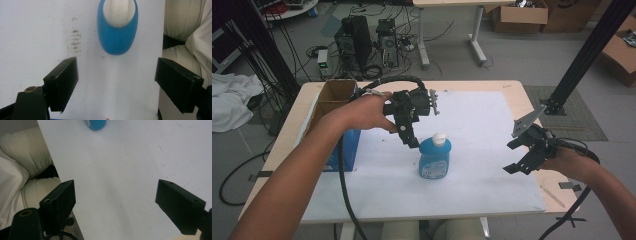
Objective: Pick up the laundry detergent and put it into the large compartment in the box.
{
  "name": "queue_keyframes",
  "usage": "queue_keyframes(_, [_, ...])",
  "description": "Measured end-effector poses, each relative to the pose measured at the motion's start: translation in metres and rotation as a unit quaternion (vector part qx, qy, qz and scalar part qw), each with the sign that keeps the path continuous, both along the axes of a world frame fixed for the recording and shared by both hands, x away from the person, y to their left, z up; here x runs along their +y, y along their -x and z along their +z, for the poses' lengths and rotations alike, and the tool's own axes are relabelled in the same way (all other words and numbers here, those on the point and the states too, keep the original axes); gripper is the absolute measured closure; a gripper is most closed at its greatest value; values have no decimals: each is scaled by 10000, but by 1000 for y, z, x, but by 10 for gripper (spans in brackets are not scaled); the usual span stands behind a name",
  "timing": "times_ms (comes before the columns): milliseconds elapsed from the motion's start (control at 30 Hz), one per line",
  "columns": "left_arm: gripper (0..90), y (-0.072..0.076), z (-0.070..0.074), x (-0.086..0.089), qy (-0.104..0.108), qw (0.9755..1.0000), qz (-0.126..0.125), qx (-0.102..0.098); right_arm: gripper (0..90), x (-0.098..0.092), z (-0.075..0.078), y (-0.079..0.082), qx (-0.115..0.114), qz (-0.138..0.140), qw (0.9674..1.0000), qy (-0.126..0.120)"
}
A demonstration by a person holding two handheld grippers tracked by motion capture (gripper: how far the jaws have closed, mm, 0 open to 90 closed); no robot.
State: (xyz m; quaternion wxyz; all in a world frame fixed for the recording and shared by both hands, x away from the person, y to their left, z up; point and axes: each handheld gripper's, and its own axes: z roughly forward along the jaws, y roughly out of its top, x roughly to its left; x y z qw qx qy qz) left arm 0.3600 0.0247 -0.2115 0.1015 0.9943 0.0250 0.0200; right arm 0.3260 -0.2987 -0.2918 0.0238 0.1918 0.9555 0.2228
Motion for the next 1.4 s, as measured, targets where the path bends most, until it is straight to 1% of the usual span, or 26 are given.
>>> queue_keyframes(33, [194, 0, 0, -1, 23, 10000, -12, -19, 165, 0, 0, 0, -2, 8, 10000, 5])
queue_keyframes(67, [194, 1, 1, -2, 44, 10000, -9, 4, 165, 0, 0, 0, 8, 0, 10000, 13])
queue_keyframes(100, [194, 1, 1, -3, 60, 10000, -47, -29, 165, 0, 0, 0, 8, 3, 10000, 15])
queue_keyframes(233, [194, 2, 0, -9, 41, 10000, -57, 18, 165, 0, 0, 0, 8, 7, 10000, 8])
queue_keyframes(333, [194, 2, 0, -14, 81, 9999, -100, 10, 165, 1, 0, 0, -4, 31, 10000, -1])
queue_keyframes(400, [193, 2, -1, -17, 124, 9999, -83, 18, 165, 2, 0, -1, 5, 31, 10000, 0])
queue_keyframes(500, [193, 3, -3, -21, 90, 9999, -139, 39, 165, 3, 0, -1, 4, 54, 10000, 6])
queue_keyframes(633, [192, 1, -7, -27, 86, 9998, -178, 26, 165, 4, -1, -1, 9, 81, 10000, 6])
queue_keyframes(733, [192, 1, -10, -30, 78, 9998, -153, 29, 165, 4, -1, -1, 7, 78, 10000, 8])
queue_keyframes(767, [191, 1, -12, -31, 51, 9999, -125, 75, 165, 5, -1, -1, 9, 70, 10000, 6])
queue_keyframes(833, [192, -1, -15, -33, 34, 9999, -155, 37, 165, 5, -1, -1, 21, 70, 10000, 6])
queue_keyframes(900, [191, -2, -18, -35, 57, 9999, -103, 91, 165, 6, -2, -2, 23, 84, 10000, 4])
queue_keyframes(933, [192, -3, -20, -36, 67, 9999, -92, 86, 165, 6, -2, -2, 28, 76, 10000, 3])
queue_keyframes(1100, [191, -3, -27, -40, 33, 9999, -112, 123, 165, 6, -2, -2, 31, 87, 10000, 2])
queue_keyframes(1133, [191, -3, -28, -41, 18, 9999, -120, 94, 165, 6, -2, -2, 35, 87, 10000, 4])
queue_keyframes(1267, [190, -4, -30, -43, 43, 9999, -111, 99, 165, 6, -3, -3, 40, 73, 10000, 6])
queue_keyframes(1300, [191, -4, -31, -44, 31, 9999, -79, 123, 166, 6, -3, -3, 43, 75, 10000, 2])
queue_keyframes(1333, [191, -4, -33, -44, 25, 9999, -104, 102, 165, 6, -3, -3, 42, 75, 10000, 1])
queue_keyframes(1400, [190, -4, -36, -46, 8, 9999, -57, 115, 166, 6, -3, -2, 50, 82, 10000, -3])
